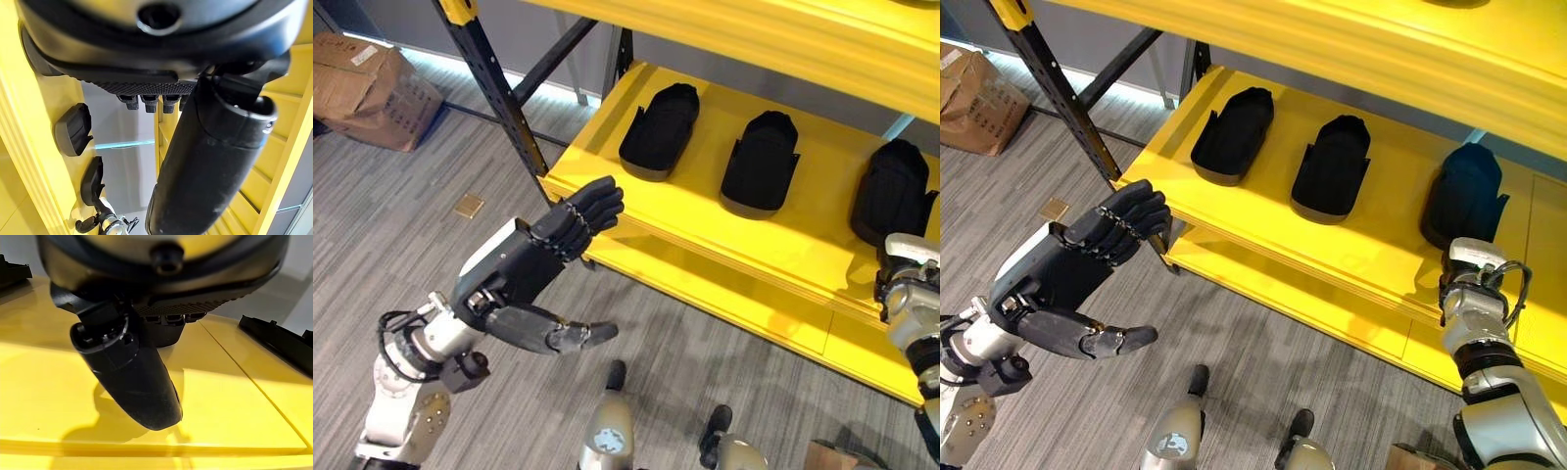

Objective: Move parts from the plastic box to the shelf.

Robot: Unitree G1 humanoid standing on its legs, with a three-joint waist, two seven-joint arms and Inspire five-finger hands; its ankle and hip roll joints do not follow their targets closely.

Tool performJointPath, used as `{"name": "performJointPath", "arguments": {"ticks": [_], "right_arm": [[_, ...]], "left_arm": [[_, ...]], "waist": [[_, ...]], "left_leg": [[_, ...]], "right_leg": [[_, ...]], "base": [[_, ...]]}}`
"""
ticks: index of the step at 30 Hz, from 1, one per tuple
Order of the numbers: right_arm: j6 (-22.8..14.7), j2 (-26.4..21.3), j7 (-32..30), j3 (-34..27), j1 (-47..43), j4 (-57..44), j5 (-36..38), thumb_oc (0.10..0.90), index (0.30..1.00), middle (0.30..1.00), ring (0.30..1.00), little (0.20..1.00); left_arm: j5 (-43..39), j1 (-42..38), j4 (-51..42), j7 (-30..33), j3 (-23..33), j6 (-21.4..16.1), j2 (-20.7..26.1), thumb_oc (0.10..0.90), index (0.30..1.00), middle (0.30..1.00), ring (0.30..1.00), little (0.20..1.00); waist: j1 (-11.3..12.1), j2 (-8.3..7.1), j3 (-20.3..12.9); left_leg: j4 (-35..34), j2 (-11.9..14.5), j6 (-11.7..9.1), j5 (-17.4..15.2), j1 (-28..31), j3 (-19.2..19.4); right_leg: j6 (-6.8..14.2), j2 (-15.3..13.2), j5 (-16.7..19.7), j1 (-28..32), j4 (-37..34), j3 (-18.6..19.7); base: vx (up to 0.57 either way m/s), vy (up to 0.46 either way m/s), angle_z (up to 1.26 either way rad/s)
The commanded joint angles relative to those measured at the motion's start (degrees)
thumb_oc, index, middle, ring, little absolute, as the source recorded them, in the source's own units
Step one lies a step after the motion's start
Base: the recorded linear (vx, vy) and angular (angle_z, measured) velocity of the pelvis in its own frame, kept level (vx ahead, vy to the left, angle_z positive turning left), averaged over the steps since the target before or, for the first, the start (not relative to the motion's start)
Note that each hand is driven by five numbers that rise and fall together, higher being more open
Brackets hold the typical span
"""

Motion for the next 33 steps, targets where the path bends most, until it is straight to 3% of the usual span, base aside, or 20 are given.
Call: {"name": "performJointPath", "arguments": {"ticks": [1, 13, 21, 28, 33], "right_arm": [[0.7, 1.1, 1.6, 1.6, 0.3, -3.0, 1.6, 0.900, 1.000, 1.000, 1.000, 1.000], [4.5, 3.4, 3.4, -2.5, 8.0, -15.5, -2.3, 0.900, 1.000, 1.000, 1.000, 1.000], [6.0, 3.7, 2.6, -3.3, 9.1, -17.1, -5.3, 0.900, 1.000, 1.000, 1.000, 1.000], [8.1, 3.0, -6.8, -4.9, 9.1, -14.5, -7.9, 0.900, 1.000, 1.000, 1.000, 1.000], [7.4, 2.6, -13.6, -6.1, 8.7, -11.4, -6.9, 0.900, 1.000, 1.000, 1.000, 1.000]], "left_arm": [[-3.3, -0.1, -5.3, 0.1, 3.8, -3.8, -2.0, 0.900, 1.000, 1.000, 1.000, 1.000], [-2.0, 1.5, -6.1, 1.5, 4.9, -4.9, -3.1, 0.900, 1.000, 1.000, 1.000, 1.000], [-1.7, 1.7, -6.2, 1.5, 5.0, -4.9, -3.3, 0.900, 1.000, 1.000, 1.000, 1.000], [-2.5, 2.3, -6.1, 1.2, 5.2, -5.1, -3.0, 0.900, 1.000, 1.000, 1.000, 1.000], [-3.4, 2.5, -6.3, 1.1, 5.2, -5.0, -2.6, 0.900, 1.000, 1.000, 1.000, 1.000]], "waist": [[-0.1, -0.70, -2.3], [-1.8, -1.28, -1.8], [-2.0, -1.38, -1.9], [-1.9, -1.06, -2.3], [-1.6, -0.57, -2.5]], "left_leg": [[-0.2, -0.5, 1.4, -0.9, -2.2, -3.3], [0.0, -0.4, 1.7, -1.2, -2.3, -2.6], [0.1, -0.3, 1.8, -1.3, -2.3, -2.5], [0.1, -0.3, 1.8, -1.2, -2.3, -2.5], [0.0, -0.3, 1.8, -1.2, -2.3, -2.7]], "right_leg": [[-4.0, 4.0, -8.2, -1.3, 7.0, -0.3], [-3.9, 4.4, -8.0, -1.6, 6.8, 1.0], [-3.9, 4.6, -8.0, -1.6, 6.7, 1.3], [-4.0, 4.7, -8.0, -1.6, 6.8, 1.2], [-4.0, 4.6, -8.1, -1.6, 6.9, 1.0]], "base": [[0.00, 0.000, 0.00], [-0.01, 0.003, -0.02], [0.00, 0.000, -0.03], [0.00, 0.000, 0.00], [0.00, 0.000, 0.00]]}}
